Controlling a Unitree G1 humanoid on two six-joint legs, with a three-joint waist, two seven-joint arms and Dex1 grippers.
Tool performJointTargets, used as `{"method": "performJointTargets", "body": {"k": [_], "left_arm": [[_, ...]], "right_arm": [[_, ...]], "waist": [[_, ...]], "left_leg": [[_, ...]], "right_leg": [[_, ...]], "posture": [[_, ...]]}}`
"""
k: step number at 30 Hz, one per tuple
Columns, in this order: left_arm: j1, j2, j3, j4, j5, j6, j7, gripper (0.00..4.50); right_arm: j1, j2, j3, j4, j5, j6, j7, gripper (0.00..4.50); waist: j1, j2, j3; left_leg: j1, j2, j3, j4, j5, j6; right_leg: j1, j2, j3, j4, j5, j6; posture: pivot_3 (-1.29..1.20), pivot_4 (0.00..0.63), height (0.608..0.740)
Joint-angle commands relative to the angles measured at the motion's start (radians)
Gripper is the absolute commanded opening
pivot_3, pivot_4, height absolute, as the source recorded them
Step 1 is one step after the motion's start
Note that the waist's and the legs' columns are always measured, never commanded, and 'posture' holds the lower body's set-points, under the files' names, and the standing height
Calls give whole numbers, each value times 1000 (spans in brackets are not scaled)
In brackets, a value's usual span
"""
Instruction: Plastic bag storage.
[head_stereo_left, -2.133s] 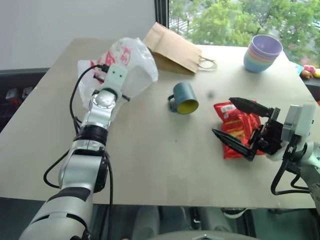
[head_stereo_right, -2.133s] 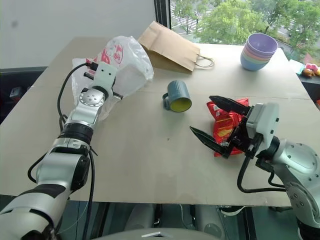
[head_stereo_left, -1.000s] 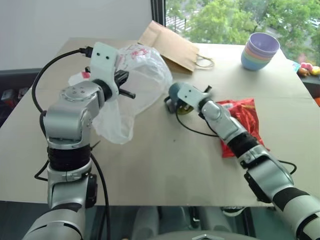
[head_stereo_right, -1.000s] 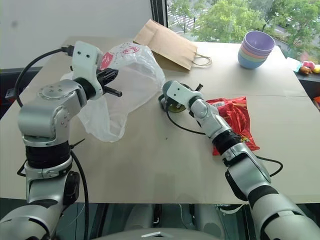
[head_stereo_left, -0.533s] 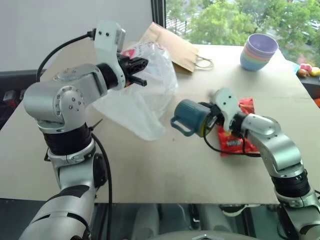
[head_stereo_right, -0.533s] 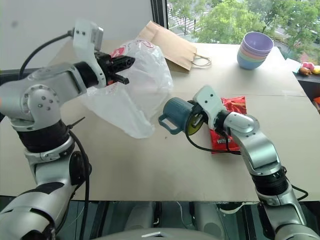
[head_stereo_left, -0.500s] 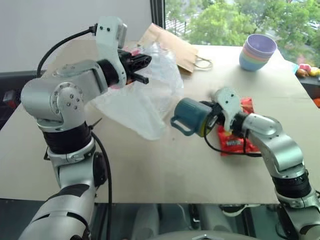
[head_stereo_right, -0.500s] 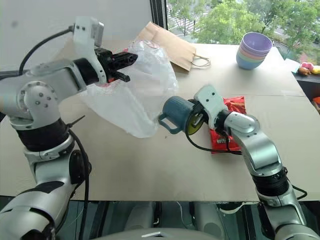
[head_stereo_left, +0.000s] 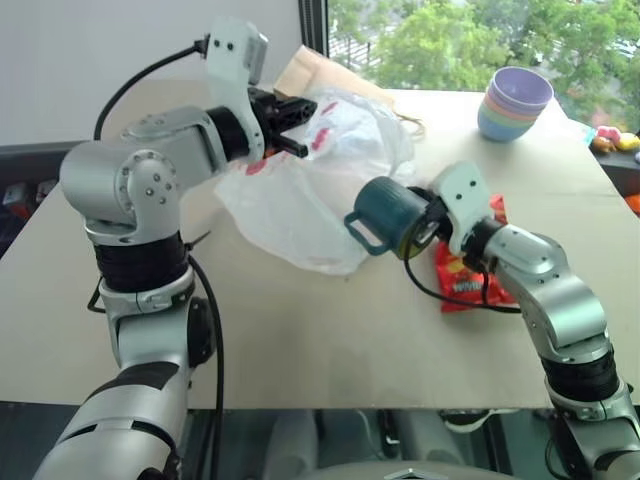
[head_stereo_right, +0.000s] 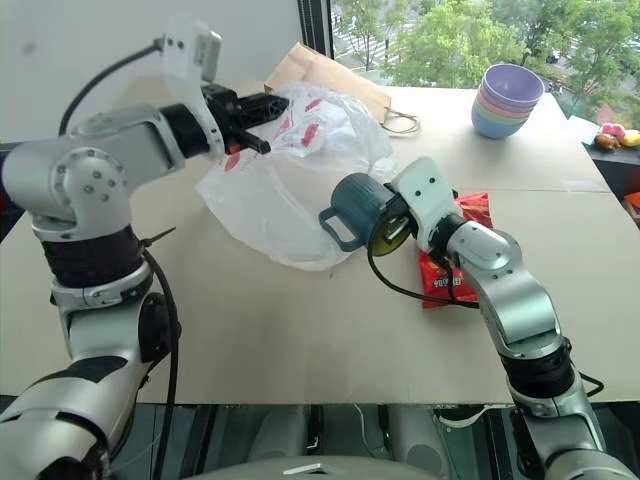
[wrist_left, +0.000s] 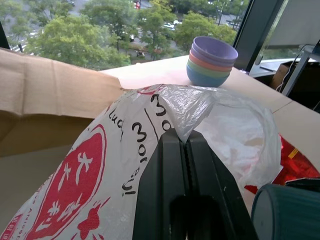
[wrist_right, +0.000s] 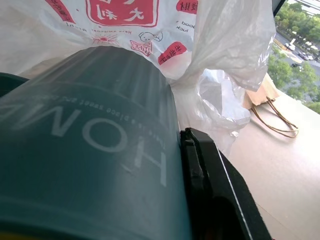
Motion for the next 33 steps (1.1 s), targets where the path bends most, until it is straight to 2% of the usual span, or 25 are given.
{"method": "performJointTargets", "body": {"k": [1, 5, 9, 13, 18, 23, 26, 27, 28, 29, 33], "left_arm": [[5, -10, -19, -43, -5, -23, 14, 0], [13, -19, -15, -56, -30, -17, 8, 0], [35, 0, 42, -78, -121, 41, -45, 0], [53, 32, 37, -97, -164, 74, -67, 0], [38, 7, 80, -84, -189, 111, -9, 0], [57, -7, 81, -103, -207, 110, 9, 0], [58, -30, 112, -97, -234, 115, 22, 0], [63, -30, 111, -96, -235, 109, 21, 0], [69, -19, 97, -97, -225, 94, 17, 0], [76, -3, 78, -95, -211, 75, 13, 0], [79, 23, 76, -53, -201, 33, 2, 0]], "right_arm": [[-15, 1, -12, -57, 26, 12, 15, 89], [-36, 28, -17, -50, 44, 63, -2, 89], [-112, 67, 46, 135, -45, 30, -61, 89], [-221, 130, 80, 291, -81, -20, -77, 89], [-284, 158, 95, 308, -75, -25, -36, 89], [-354, 239, 156, 513, -141, -130, -72, 89], [-431, 320, 191, 724, -182, -242, -82, 89], [-475, 345, 208, 833, -216, -298, -106, 825], [-508, 370, 206, 909, -224, -335, -117, 961], [-537, 391, 198, 970, -228, -367, -124, 1407], [-567, 382, 166, 962, -238, -390, -111, 3408]], "waist": [[0, 0, 0], [0, 0, 0], [-10, 0, 0], [-11, 1, 0], [-8, 1, 0], [-8, 1, 0], [-11, 1, 0], [-13, 1, 0], [-17, 1, 1], [-18, 1, 1], [-6, 1, 1]], "left_leg": [[0, 0, 0, 0, 0, 0], [0, 0, 0, 0, 0, 0], [0, 0, 0, 0, 0, 0], [1, 0, 0, 0, 0, 0], [-3, 0, -1, 0, 0, 0], [-5, 0, -2, 0, 0, 0], [-6, 0, -2, 0, 0, 0], [-6, 0, -2, 0, 0, 0], [-6, 0, -2, 0, 0, 0], [-5, 0, -1, 0, 0, 0], [-7, 0, -3, -1, 0, 0]], "right_leg": [[0, 0, 0, 0, 0, 0], [0, 0, 0, 0, 0, 0], [0, 0, 0, 0, 0, 0], [0, 0, 0, 1, -1, 1], [-2, 0, -1, -1, 1, -1], [-4, -1, -2, -2, 1, -1], [-5, 0, -2, -1, 1, -1], [-5, 0, -1, -1, 1, -1], [-6, 0, -1, -1, 1, -1], [-6, 0, -1, 0, 1, -1], [-7, 0, -2, 0, 1, -1]], "posture": [[0, 150, 740], [0, 150, 740], [0, 150, 740], [0, 150, 740], [0, 150, 740], [0, 150, 740], [0, 150, 740], [0, 150, 740], [0, 150, 740], [0, 150, 740], [0, 150, 740]]}}
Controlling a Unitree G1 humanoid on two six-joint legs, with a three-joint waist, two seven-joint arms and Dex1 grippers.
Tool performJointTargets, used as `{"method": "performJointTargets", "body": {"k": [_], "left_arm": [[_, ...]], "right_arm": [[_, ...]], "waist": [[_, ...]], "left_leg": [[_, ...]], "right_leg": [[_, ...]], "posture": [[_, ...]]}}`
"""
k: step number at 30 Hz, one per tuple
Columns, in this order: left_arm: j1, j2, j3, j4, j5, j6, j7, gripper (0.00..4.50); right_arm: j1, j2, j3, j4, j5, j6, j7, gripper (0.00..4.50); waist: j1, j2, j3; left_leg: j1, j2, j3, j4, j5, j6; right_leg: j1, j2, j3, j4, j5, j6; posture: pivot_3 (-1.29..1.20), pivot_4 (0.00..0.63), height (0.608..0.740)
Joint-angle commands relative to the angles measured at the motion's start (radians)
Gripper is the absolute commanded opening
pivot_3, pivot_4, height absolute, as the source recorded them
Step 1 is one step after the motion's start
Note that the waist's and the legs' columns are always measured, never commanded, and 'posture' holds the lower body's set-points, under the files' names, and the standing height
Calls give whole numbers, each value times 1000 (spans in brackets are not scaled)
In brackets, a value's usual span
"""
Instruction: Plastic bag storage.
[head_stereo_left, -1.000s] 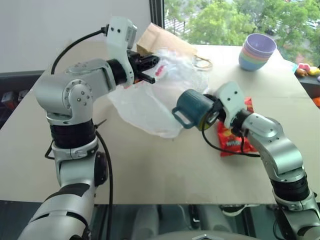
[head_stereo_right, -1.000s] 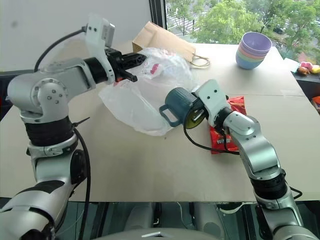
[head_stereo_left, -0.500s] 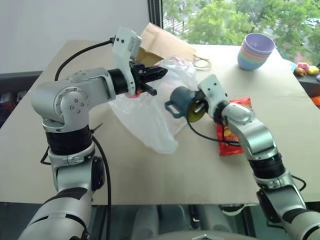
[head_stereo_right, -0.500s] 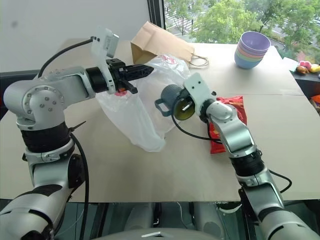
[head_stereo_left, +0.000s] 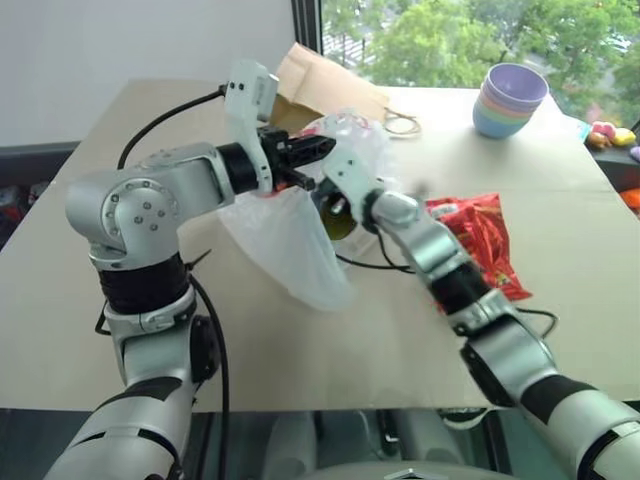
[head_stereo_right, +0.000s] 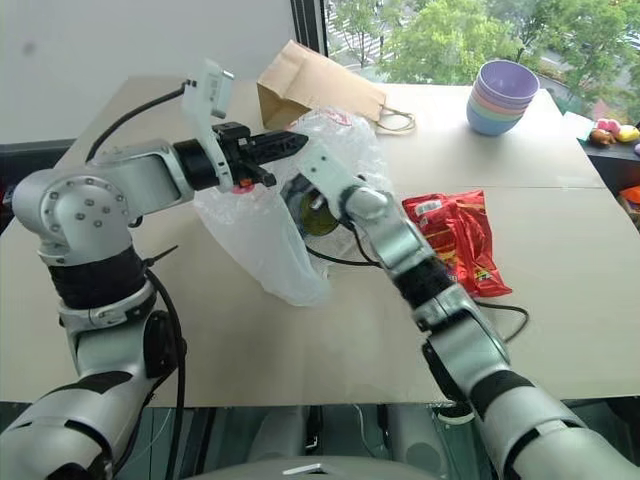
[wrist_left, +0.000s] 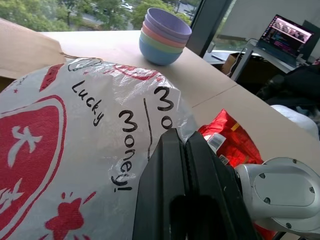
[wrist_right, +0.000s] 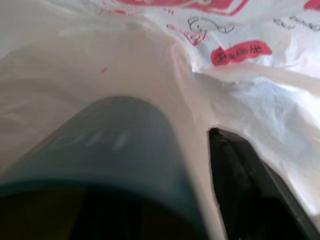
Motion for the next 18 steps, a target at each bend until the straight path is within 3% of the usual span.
{"method": "performJointTargets", "body": {"k": [1, 2, 3, 9, 13, 18], "left_arm": [[-4, 30, 4, 15, 3, -48, -21, 0], [2, 45, -11, 30, 15, -68, -34, 0], [7, 58, -24, 40, 24, -85, -46, 0], [20, 108, -49, 124, 51, -157, -102, 0], [36, 123, -49, 171, 63, -192, -127, 0], [35, 134, -71, 171, 54, -235, -196, 0]], "right_arm": [[-27, -22, -42, -63, -10, -33, 9, 3796], [-7, -41, -42, -110, -10, -16, 29, 4280], [17, -58, -41, -167, -5, 5, 55, 4484], [216, -185, -126, -696, 176, 286, 223, 4484], [297, -275, -170, -911, 224, 411, 239, 4484], [459, -471, -220, -1169, 281, 511, 307, 4484]], "waist": [[6, 0, 0], [6, 0, 0], [7, 0, 0], [8, 0, 0], [3, 0, 0], [10, 0, 0]], "left_leg": [[-1, 0, 0, 0, 0, 0], [-1, -1, 0, 0, 0, 0], [-1, -2, 0, 0, 0, 0], [-2, -2, -2, -1, 0, 0], [0, -2, -1, -1, 0, 0], [0, -1, -2, 0, 0, 0]], "right_leg": [[0, -1, 0, 0, 0, 0], [0, -2, 0, -1, 0, 0], [0, -2, 0, -1, 0, 0], [0, -2, -1, -1, 0, 0], [0, -1, 0, 1, 0, 0], [1, 0, 0, 1, -1, 0]], "posture": [[0, 150, 740], [0, 150, 740], [0, 150, 740], [0, 150, 740], [0, 150, 740], [0, 150, 740]]}}
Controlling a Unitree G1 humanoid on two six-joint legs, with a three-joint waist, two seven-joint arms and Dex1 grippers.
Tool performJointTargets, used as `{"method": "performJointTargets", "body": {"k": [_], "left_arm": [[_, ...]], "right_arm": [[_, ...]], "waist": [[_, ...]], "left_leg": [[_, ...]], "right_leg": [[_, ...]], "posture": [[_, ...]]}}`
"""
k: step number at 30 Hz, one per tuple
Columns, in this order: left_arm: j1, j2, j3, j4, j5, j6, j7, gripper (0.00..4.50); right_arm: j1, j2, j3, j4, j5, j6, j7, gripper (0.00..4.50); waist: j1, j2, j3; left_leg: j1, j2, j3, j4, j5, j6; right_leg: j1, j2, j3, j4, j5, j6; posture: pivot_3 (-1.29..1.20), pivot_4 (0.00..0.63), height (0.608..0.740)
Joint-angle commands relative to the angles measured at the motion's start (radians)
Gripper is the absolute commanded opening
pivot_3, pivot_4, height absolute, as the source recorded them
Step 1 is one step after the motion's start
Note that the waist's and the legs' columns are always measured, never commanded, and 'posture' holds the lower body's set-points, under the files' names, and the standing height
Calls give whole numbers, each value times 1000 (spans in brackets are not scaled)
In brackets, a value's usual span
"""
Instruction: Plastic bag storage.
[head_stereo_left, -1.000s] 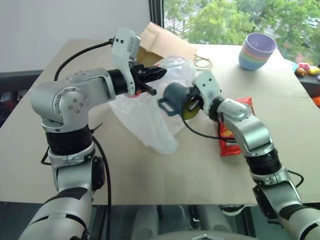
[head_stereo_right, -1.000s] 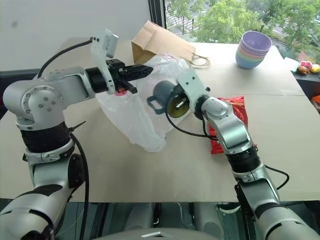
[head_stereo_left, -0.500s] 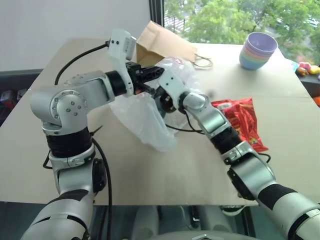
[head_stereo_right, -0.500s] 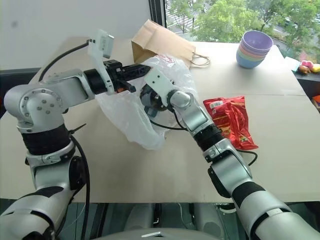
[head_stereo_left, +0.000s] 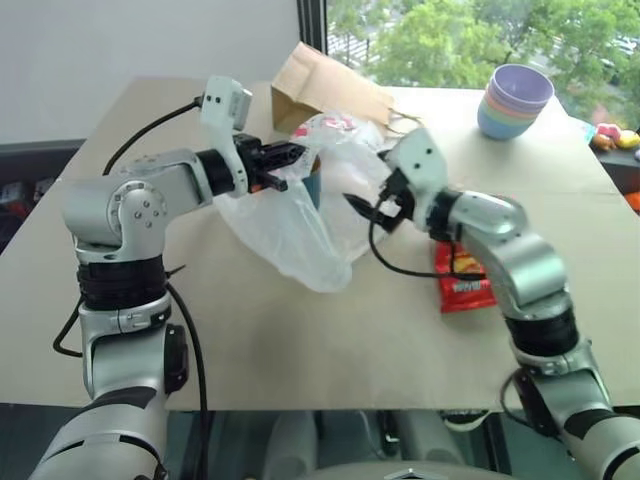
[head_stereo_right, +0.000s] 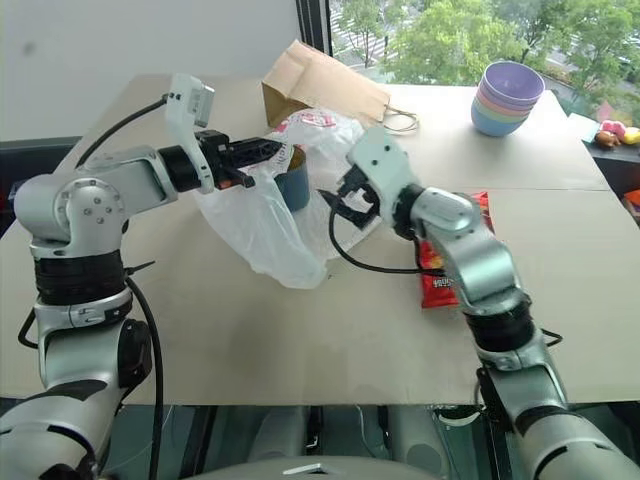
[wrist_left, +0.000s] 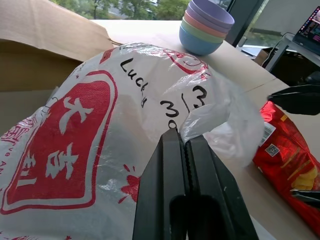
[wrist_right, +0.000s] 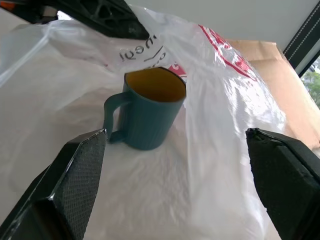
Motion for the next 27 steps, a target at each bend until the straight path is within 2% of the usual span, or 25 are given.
{"method": "performJointTargets", "body": {"k": [1, 5, 9, 11, 14, 16, 22, 27], "left_arm": [[-26, 11, -12, -17, -7, -52, -55, 0], [-61, -17, -23, 20, 15, -68, -27, 0], [-66, -44, -33, 12, 12, -82, -24, 0], [-77, -68, -32, 8, 11, -82, -10, 0], [-77, -112, -25, -2, 9, -103, 12, 0], [-58, -123, -32, -20, 12, -115, 11, 0], [-36, -149, -12, -52, -10, -111, 31, 0], [2, -168, -14, -88, -8, -110, 55, 0]], "right_arm": [[104, -146, -36, -189, 14, 8, 62, 4484], [317, -349, -72, -305, -67, -160, 104, 4484], [516, -473, -165, -360, -135, -244, 105, 4484], [606, -439, -296, -404, -86, -121, 84, 4484], [664, -225, -576, -454, 74, 124, 37, 4484], [642, -140, -683, -423, 137, 218, 18, 4484], [560, -72, -797, -219, 253, 381, -14, 4484], [382, 39, -872, -74, 293, 526, -134, 4484]], "waist": [[6, 0, 0], [18, 0, 0], [22, 0, 0], [23, -1, 0], [23, -1, 0], [21, -1, 0], [21, 0, 0], [17, 1, 0]], "left_leg": [[-1, 0, 0, 0, 0, 0], [-1, -1, 0, 1, 0, 0], [0, -1, 1, 1, 0, 0], [0, -2, 0, 1, 0, 0], [0, -1, 0, 3, 0, 0], [2, -1, -1, 3, 0, 0], [4, -1, 0, 3, 0, 0], [4, -1, 0, 3, 0, 0]], "right_leg": [[0, 0, 0, 0, 0, 0], [1, -1, 0, -3, -2, 4], [1, 0, 1, -3, -2, 4], [1, 0, 1, -2, -3, 4], [3, 0, 1, -1, -2, 4], [5, 0, 0, -1, -2, 5], [7, 0, 1, -1, -4, 1], [7, 0, 2, -1, -4, 2]], "posture": [[0, 150, 740], [0, 150, 740], [0, 150, 740], [0, 150, 740], [0, 150, 740], [0, 150, 740], [0, 150, 740], [0, 150, 740]]}}
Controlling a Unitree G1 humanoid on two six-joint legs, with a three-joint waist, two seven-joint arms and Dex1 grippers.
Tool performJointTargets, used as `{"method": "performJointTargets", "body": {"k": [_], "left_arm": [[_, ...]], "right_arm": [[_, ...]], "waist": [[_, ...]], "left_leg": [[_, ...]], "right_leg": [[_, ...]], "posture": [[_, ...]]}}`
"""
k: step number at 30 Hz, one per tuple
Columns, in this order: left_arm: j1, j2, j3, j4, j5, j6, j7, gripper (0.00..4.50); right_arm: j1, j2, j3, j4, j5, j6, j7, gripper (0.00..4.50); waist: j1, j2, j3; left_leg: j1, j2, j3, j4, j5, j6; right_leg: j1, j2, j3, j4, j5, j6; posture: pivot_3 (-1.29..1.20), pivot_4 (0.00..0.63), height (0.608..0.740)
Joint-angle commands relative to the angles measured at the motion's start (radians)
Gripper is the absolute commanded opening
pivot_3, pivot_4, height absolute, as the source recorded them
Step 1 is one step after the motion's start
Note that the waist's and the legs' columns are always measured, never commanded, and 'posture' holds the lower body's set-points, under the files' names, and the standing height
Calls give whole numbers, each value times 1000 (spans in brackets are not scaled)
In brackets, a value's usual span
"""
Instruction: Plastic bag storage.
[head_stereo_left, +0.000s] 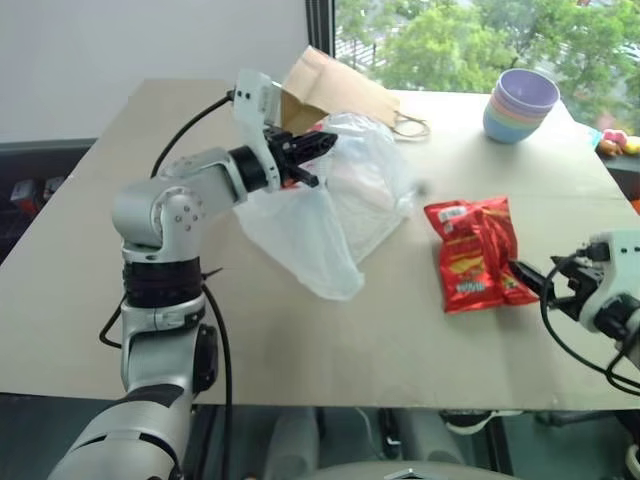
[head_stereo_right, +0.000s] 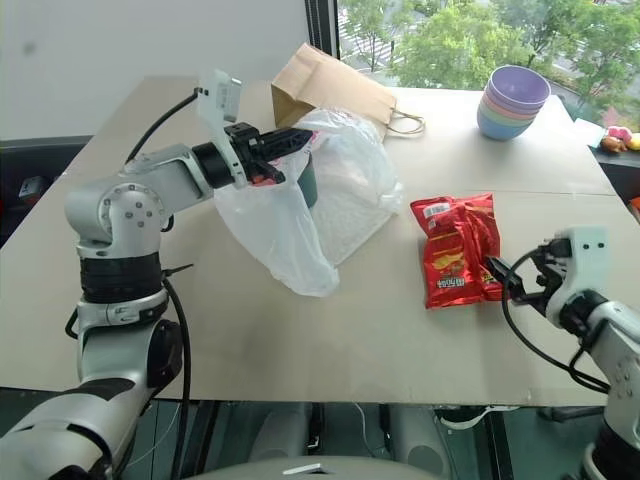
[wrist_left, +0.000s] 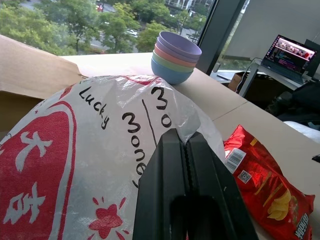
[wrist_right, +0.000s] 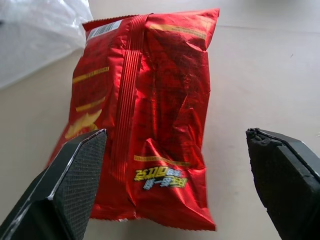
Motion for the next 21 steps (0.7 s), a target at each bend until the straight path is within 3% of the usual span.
{"method": "performJointTargets", "body": {"k": [1, 4, 9, 14, 21], "left_arm": [[19, -2, 18, -74, -22, -3, 18, 0], [27, -10, 39, -94, -44, 15, 44, 0], [45, 2, 49, -117, -56, 29, 59, 0], [45, 6, 55, -137, -72, 47, 75, 0], [57, 15, 56, -156, -87, 63, 96, 0]], "right_arm": [[-88, 36, -67, 60, 30, 83, -79, 4484], [-109, 46, -29, 93, 31, 108, -112, 4484], [-81, 26, 139, 174, 23, 74, -111, 4484], [-58, -79, 301, 312, -46, -81, -90, 4484], [-15, -144, 375, 349, -42, -170, -54, 4484]], "waist": [[2, 1, 0], [5, 1, 0], [1, 1, 0], [-1, 0, -1], [1, -1, -1]], "left_leg": [[0, 0, 0, 0, 0, 0], [-1, 0, -1, -1, 0, 0], [-3, -1, -2, -1, 0, 0], [-1, -1, -2, 0, 0, 0], [0, -2, -2, 0, 0, 0]], "right_leg": [[0, 0, 0, 0, 1, 2], [0, 0, -1, -1, 1, 2], [-1, 0, -1, -2, 2, 2], [1, 0, -1, -2, 1, 3], [1, 0, 0, -2, 1, 3]], "posture": [[0, 150, 740], [0, 150, 740], [0, 150, 740], [0, 150, 740], [0, 150, 740]]}}
